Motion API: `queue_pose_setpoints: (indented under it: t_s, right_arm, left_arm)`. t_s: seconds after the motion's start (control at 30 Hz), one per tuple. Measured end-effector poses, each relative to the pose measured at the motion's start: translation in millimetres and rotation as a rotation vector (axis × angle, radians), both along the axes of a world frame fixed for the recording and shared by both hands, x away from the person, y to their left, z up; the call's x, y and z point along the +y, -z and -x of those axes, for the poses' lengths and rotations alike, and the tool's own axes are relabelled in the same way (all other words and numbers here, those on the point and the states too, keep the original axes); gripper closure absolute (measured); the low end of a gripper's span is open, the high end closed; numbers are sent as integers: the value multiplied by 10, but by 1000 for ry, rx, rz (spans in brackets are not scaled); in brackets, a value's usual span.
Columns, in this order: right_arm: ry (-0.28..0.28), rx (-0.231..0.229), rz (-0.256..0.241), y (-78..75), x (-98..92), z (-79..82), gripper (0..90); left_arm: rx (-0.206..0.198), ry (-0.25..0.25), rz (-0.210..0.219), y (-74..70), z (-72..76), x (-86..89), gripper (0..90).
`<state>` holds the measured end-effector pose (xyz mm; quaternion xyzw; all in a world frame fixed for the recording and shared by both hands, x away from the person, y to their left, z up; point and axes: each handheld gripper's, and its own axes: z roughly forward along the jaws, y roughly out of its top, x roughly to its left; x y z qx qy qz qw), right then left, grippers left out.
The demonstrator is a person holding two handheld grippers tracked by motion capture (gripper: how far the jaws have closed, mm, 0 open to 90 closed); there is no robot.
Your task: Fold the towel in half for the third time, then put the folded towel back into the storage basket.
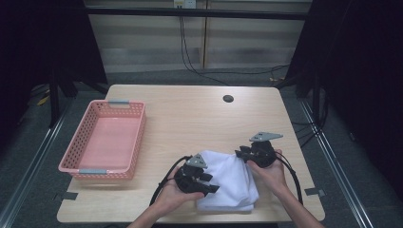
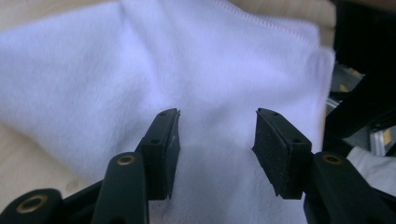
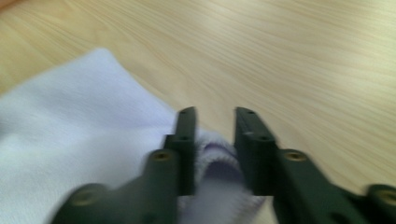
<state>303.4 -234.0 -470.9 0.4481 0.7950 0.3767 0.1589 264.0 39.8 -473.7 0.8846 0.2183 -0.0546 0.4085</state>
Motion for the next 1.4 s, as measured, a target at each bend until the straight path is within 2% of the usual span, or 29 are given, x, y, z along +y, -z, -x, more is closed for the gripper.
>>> queue_pose_setpoints:
  t_s: [0.07, 0.1, 0.13, 0.2, 0.23, 0.27, 0.3, 0.33, 0.37, 0.4, 0.43, 0.5, 0.6, 0.63, 0.67, 0.87, 0.93, 0.97, 1.03, 1.07, 1.1, 1.17, 1.23, 1.33, 1.4]
  right_arm:
    - [-22, 38, -5, 24, -83, 33, 765]
    - [-28, 53, 2, 45, -119, 49, 732]
    - [-44, 60, 2, 72, -150, 60, 664]
    - [-29, 61, 4, 117, -192, 63, 444]
    - [-38, 67, -4, 140, -214, 56, 401]
    - [-35, 74, -13, 167, -230, 48, 340]
    - [-47, 87, -22, 192, -241, 34, 330]
    - [-56, 82, -21, 207, -251, 23, 318]
    - [-67, 87, -39, 214, -260, 9, 317]
    - [-75, 92, -56, 204, -271, -2, 312]
    - [-71, 70, -69, 182, -278, 2, 311]
    - [-100, 66, -100, 145, -281, -8, 271]
    - [-119, 99, -95, 191, -278, -34, 240]
    - [-117, 112, -87, 217, -275, -44, 226]
    - [-115, 122, -80, 241, -267, -59, 212]
    - [-130, 148, -80, 311, -237, -83, 195]
    - [-136, 134, -73, 322, -229, -93, 185]
    - [-144, 131, -60, 321, -225, -97, 184]
    - [-155, 124, -50, 323, -219, -89, 192]
    - [-154, 125, -47, 321, -216, -82, 208]
    - [-162, 125, -50, 318, -212, -71, 266]
    - [-173, 134, -58, 309, -209, -54, 301]
    - [-196, 150, -75, 300, -209, -52, 423]
    - [-222, 169, -97, 301, -208, -51, 534]
    - [-227, 181, -115, 307, -209, -47, 588]
  left_arm:
    - [11, -19, 34, -30, 38, 61, 439]
    - [2, -26, 31, -64, 58, 102, 410]
    - [-2, -34, 21, -98, 87, 153, 376]
    - [-1, -45, 8, -115, 143, 269, 339]
    - [-3, -65, 9, -98, 177, 326, 316]
    - [15, -84, 3, -70, 201, 378, 300]
    - [34, -92, -7, -27, 226, 410, 285]
    - [26, -98, -47, 14, 251, 428, 274]
    - [16, -111, -60, 56, 275, 432, 278]
    - [41, -108, -46, 96, 279, 431, 258]
    - [69, -93, -47, 116, 273, 426, 260]
    - [44, -81, -45, 121, 277, 415, 249]
    - [69, -41, -29, 152, 272, 398, 236]
    - [68, -27, -31, 165, 279, 385, 245]
    - [68, -10, -51, 172, 284, 368, 247]
    - [53, 13, -65, 184, 304, 259, 248]
    - [30, 17, -77, 183, 320, 252, 250]
    - [32, 15, -71, 183, 326, 252, 270]
    - [12, 3, -84, 177, 321, 267, 391]
    - [18, -2, -85, 176, 315, 267, 417]
    - [20, 2, -71, 184, 309, 265, 434]
    - [11, 11, -74, 186, 305, 264, 519]
    - [7, 26, -91, 177, 301, 264, 584]
    - [26, 32, -87, 180, 277, 266, 652]
    - [54, 21, -74, 186, 264, 264, 686]
